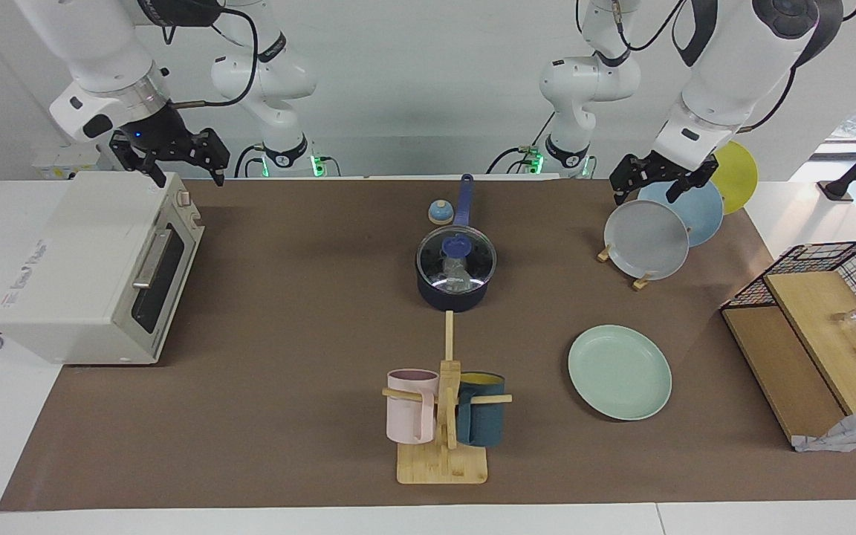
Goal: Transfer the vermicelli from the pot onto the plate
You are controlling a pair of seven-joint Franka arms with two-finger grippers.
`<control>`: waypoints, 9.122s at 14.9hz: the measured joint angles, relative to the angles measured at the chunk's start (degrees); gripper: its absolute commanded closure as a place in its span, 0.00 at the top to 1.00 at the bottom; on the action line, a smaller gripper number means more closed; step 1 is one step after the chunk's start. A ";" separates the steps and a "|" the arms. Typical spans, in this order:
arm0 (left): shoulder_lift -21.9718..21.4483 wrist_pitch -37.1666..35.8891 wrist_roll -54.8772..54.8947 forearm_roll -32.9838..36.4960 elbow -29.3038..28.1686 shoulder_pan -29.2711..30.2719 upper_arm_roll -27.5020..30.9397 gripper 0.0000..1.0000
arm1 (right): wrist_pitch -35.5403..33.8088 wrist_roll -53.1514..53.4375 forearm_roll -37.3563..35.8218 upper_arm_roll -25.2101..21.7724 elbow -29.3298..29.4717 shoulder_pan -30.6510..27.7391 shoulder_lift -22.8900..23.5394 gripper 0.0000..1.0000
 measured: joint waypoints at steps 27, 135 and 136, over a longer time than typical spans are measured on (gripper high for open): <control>0.00 0.00 0.00 0.00 0.00 0.00 0.00 1.00 | 9.45 24.97 0.32 14.41 -0.11 9.07 6.10 1.00; 13.31 9.81 -5.41 -9.06 6.36 -0.11 0.88 0.00 | -1.69 -0.90 -2.81 5.50 -0.11 -3.80 0.23 1.00; 14.89 11.88 -2.80 -8.79 6.37 1.09 0.95 0.00 | -1.69 -0.89 -2.81 5.62 -0.11 -3.80 0.23 1.00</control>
